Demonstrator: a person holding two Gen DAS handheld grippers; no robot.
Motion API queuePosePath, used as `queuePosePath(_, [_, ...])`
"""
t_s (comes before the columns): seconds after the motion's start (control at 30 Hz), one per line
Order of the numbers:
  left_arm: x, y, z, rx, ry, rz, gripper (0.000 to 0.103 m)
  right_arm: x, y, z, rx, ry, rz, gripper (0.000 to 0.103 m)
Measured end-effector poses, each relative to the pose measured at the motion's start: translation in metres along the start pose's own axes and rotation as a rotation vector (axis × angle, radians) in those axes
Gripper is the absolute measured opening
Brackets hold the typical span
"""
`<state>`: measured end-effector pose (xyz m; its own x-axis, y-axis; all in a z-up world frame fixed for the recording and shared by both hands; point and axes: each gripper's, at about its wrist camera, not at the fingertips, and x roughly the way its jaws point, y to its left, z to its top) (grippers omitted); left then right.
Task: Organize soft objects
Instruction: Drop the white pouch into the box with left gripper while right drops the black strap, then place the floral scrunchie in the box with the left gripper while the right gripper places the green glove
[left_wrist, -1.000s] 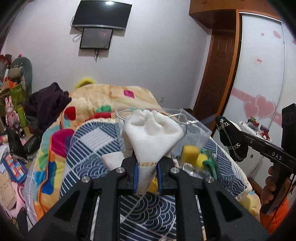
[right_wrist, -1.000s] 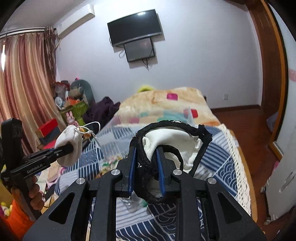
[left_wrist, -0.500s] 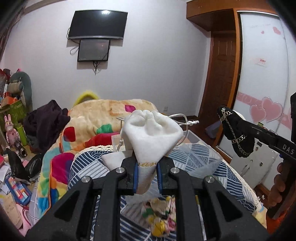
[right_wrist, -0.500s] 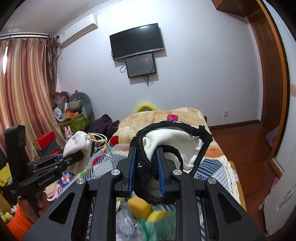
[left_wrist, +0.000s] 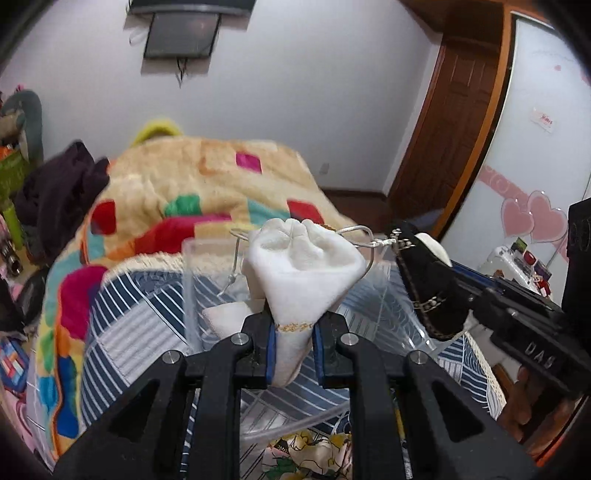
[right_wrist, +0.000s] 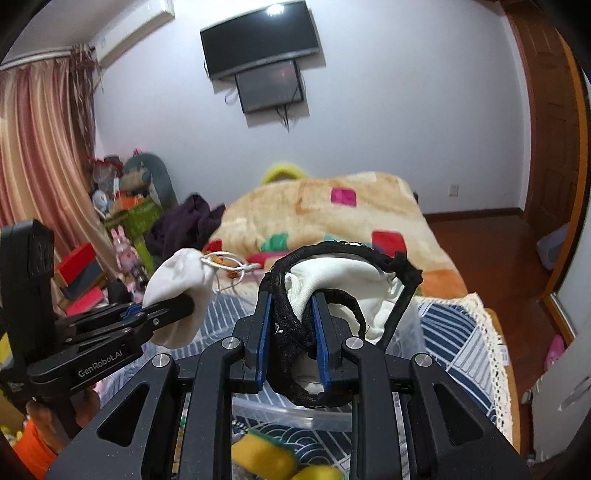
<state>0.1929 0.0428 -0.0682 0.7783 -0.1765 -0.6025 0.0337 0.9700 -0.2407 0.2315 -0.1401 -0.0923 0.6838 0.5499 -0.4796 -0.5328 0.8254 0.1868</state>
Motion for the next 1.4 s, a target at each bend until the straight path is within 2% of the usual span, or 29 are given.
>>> queuePosePath(0.33, [0.036,-0.003,-0.006,-0.004,0.121,0.029,0.016,0.044,-0.004,-0.016,-0.006,0.226,-0.015,0.022])
queuePosePath(0.43, [0.036,-0.008,-0.008,0.037,0.116,0.060,0.016,0.048,-0.005,-0.021,-0.001,0.266,-0.003,0.023])
queuePosePath(0.53, [0.033,-0.012,-0.011,0.056,0.123,0.052,0.022,0.043,-0.005,-0.021,-0.008,0.270,-0.011,0.025])
queuePosePath(0.6, [0.030,-0.013,-0.012,0.058,0.123,0.039,0.027,0.038,-0.005,-0.021,-0.009,0.263,-0.003,0.026])
queuePosePath(0.67, [0.024,-0.014,-0.012,0.059,0.109,0.040,0.043,0.036,-0.005,-0.017,-0.011,0.252,0.002,0.027])
queuePosePath(0.73, [0.015,-0.014,-0.010,0.053,0.080,0.036,0.047,0.029,-0.004,-0.014,-0.017,0.234,0.006,0.031])
queuePosePath(0.8, [0.001,-0.014,-0.006,0.039,0.046,0.017,0.048,0.019,-0.003,-0.010,-0.025,0.200,-0.005,0.043])
queuePosePath(0.83, [-0.004,-0.014,-0.004,0.035,0.033,0.012,0.049,0.012,-0.003,-0.009,-0.027,0.176,-0.010,0.045])
queuePosePath(0.97, [-0.032,-0.015,0.002,0.047,-0.038,0.017,0.061,-0.008,0.000,0.001,-0.031,0.110,-0.019,0.051])
queuePosePath(1.1, [-0.056,-0.017,-0.004,0.063,-0.086,0.018,0.072,-0.035,0.002,0.005,-0.039,0.023,-0.029,0.067])
queuePosePath(1.13, [-0.059,-0.017,-0.006,0.062,-0.088,0.015,0.077,-0.039,0.004,0.004,-0.045,0.009,-0.032,0.067])
queuePosePath(1.27, [-0.067,-0.019,-0.023,0.070,-0.071,0.010,0.078,-0.049,0.011,0.001,-0.076,-0.016,-0.047,0.070])
queuePosePath(1.4, [-0.063,-0.018,-0.043,0.078,-0.020,-0.011,0.080,-0.054,0.015,-0.012,-0.100,-0.018,-0.067,0.074])
